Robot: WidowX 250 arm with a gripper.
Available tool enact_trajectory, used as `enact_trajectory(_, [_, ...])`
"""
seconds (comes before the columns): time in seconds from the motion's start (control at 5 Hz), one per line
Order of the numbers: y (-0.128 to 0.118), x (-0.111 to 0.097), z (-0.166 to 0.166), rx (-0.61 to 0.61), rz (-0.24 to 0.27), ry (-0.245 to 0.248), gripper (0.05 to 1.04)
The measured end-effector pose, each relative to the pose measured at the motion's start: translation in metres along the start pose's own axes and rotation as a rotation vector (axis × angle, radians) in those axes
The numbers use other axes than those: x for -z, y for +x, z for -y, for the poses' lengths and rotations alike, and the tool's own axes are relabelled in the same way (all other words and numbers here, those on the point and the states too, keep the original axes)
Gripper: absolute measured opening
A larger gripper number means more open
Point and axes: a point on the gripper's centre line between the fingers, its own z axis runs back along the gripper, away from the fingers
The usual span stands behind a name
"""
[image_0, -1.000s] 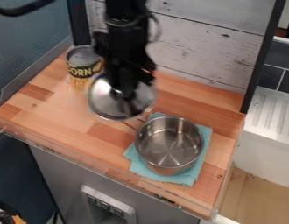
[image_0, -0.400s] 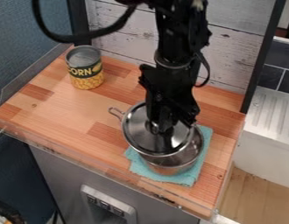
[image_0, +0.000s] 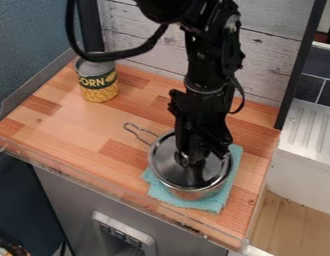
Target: Close the silver pot with a lid
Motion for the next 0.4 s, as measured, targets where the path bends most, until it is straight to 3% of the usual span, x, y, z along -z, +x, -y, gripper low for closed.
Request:
enact_trajectory(0.2, [0.0024,0.0021,0.0011,0.009,0.013,-0.027,0.282])
enact_trajectory(0.4, [0.0039,0.0034,0.0005,0.028,0.017,-0.033,0.344])
